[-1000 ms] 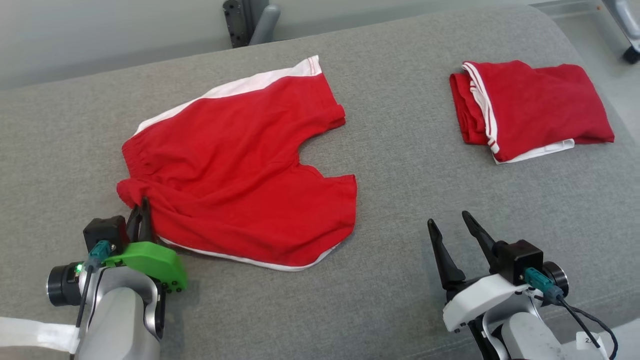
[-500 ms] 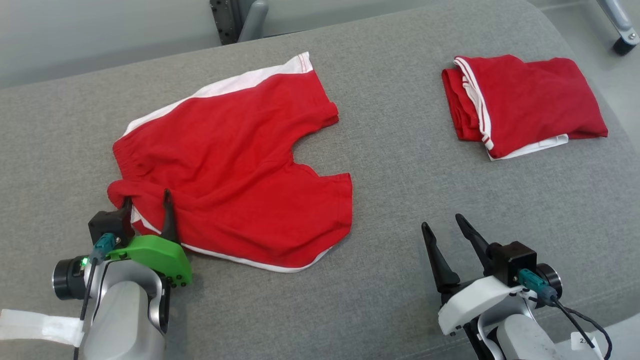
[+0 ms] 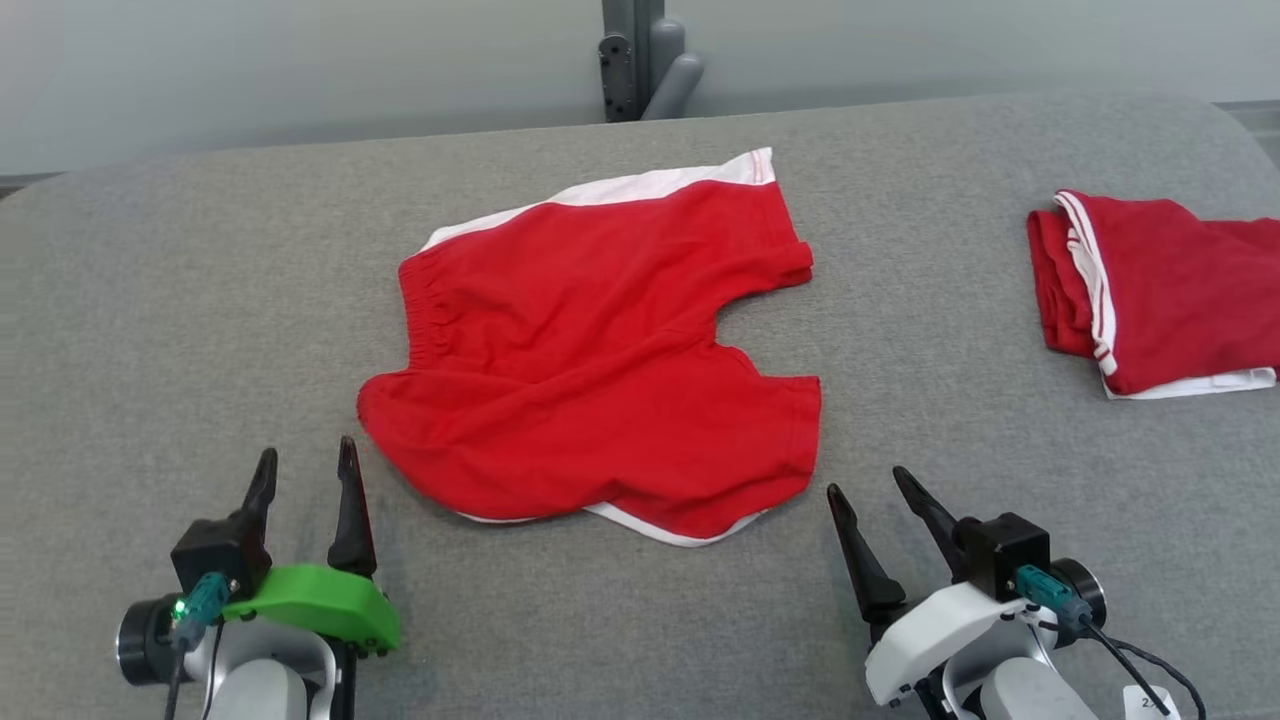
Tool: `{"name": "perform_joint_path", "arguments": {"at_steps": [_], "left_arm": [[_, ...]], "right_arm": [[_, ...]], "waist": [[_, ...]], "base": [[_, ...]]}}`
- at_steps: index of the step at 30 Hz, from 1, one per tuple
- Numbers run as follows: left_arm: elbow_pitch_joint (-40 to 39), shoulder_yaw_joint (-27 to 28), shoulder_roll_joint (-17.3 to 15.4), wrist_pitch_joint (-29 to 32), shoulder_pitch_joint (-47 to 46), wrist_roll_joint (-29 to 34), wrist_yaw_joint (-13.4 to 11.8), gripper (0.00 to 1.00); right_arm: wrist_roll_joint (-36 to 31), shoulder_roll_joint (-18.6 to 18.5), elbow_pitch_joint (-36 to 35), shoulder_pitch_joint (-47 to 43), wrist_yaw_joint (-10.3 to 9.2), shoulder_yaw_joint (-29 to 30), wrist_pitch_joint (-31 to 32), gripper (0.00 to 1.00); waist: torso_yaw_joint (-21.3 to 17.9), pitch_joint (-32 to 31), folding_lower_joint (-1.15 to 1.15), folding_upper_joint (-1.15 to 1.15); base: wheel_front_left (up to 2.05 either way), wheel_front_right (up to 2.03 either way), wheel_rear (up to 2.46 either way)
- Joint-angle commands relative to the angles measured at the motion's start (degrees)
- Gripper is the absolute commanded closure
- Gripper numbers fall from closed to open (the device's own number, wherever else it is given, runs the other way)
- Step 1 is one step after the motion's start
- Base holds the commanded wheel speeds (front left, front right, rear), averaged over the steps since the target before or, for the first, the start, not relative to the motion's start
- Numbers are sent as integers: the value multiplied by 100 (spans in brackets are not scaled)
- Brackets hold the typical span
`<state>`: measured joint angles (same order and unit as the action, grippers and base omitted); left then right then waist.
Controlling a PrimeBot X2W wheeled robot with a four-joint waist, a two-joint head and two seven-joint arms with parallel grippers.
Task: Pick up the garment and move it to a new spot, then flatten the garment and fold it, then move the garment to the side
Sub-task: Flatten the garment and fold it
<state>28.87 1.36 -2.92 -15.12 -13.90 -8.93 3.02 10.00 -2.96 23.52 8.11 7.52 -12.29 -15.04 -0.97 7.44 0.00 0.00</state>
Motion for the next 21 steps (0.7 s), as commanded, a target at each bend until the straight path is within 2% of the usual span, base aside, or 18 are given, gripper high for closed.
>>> {"name": "perform_joint_path", "arguments": {"at_steps": [1, 11, 20, 21], "left_arm": [[-201, -98, -4, 2, 289, -164, -65, 0], [-780, -576, -12, 1, 1194, -581, -275, 0], [-951, -631, -10, 2, 1172, -514, -286, 0], [-969, -621, -10, 1, 1163, -512, -289, 0]], "right_arm": [[47, -23, 45, 34, -7, -32, -18, 0], [158, -56, 350, 145, -7, 19, -18, 0], [297, -82, 789, 391, -7, -3, -17, 0], [286, -93, 820, 433, -7, -27, -18, 9]], "waist": [[427, -117, 0, 0], [827, -125, 0, 0], [1133, -15, 0, 0], [1143, -9, 0, 0]], "base": [[0, 0, 0], [0, 0, 0], [0, 0, 0], [0, 0, 0]]}}
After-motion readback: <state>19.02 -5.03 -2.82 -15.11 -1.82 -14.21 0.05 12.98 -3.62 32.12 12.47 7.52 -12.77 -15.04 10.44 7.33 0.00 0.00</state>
